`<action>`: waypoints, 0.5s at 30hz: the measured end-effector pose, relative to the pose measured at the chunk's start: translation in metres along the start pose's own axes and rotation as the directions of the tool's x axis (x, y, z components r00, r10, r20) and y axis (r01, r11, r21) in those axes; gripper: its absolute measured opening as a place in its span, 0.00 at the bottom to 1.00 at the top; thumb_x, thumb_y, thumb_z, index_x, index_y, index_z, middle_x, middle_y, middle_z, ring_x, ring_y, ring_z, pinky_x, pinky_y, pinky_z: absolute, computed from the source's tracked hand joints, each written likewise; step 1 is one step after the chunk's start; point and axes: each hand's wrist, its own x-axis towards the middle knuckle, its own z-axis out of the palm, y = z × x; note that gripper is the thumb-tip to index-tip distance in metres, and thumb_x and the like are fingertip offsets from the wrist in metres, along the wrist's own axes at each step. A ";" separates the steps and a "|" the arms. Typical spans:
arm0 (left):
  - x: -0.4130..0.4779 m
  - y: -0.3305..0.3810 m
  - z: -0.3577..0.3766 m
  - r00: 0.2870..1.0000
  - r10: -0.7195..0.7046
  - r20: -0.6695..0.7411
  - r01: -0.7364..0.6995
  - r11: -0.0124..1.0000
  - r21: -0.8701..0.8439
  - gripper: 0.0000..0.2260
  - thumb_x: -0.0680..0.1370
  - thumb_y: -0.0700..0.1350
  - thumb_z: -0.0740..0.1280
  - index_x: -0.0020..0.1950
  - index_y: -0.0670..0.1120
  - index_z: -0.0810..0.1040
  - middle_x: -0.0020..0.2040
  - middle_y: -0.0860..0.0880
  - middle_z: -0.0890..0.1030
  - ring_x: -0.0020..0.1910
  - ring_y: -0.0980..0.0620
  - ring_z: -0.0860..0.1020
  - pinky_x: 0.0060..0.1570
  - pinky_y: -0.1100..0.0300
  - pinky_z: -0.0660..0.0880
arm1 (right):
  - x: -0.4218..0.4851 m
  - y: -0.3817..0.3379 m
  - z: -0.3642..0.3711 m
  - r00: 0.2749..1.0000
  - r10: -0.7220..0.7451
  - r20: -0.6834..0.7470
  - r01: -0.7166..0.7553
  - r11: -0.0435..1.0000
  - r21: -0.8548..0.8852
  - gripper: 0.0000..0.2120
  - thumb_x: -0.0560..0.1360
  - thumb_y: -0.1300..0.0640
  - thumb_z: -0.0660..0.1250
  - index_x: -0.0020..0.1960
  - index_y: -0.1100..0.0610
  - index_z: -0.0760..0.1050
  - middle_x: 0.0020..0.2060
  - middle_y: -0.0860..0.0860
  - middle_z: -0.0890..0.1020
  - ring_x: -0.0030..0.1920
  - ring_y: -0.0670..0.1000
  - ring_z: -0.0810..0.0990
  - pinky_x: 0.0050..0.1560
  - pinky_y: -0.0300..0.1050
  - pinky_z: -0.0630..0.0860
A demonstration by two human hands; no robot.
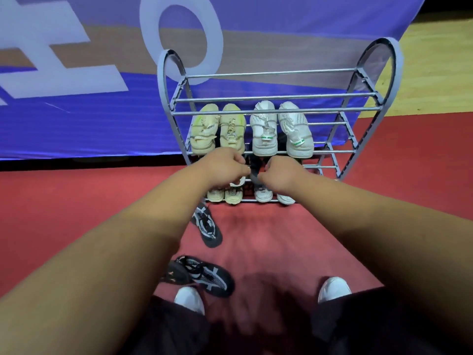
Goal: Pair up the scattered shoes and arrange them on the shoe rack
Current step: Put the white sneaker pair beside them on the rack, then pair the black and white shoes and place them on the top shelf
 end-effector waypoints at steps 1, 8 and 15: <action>-0.007 -0.002 -0.008 1.000 -0.012 0.012 0.012 1.000 -0.018 0.11 0.74 0.46 0.72 0.49 0.39 0.82 0.43 0.40 0.85 0.38 0.42 0.83 0.42 0.43 0.82 | -0.002 -0.012 0.006 0.998 -0.048 0.033 0.050 0.997 -0.060 0.16 0.75 0.51 0.67 0.33 0.56 0.69 0.30 0.52 0.73 0.38 0.58 0.73 0.30 0.45 0.60; -0.043 -0.068 -0.030 0.978 -0.204 0.029 0.200 0.974 0.101 0.12 0.76 0.44 0.68 0.48 0.35 0.83 0.40 0.39 0.85 0.36 0.41 0.82 0.39 0.47 0.83 | -0.005 -0.060 0.072 0.973 -0.137 0.188 0.169 0.971 -0.167 0.13 0.75 0.53 0.65 0.36 0.59 0.71 0.38 0.58 0.79 0.49 0.62 0.80 0.40 0.44 0.66; -0.055 -0.198 0.027 0.867 -0.485 0.110 0.462 0.867 0.186 0.09 0.78 0.43 0.65 0.46 0.39 0.81 0.41 0.39 0.84 0.32 0.46 0.80 0.32 0.62 0.74 | -0.004 -0.038 0.187 0.923 -0.097 0.373 0.165 0.974 -0.157 0.15 0.77 0.50 0.65 0.51 0.62 0.80 0.50 0.60 0.83 0.54 0.62 0.81 0.47 0.45 0.76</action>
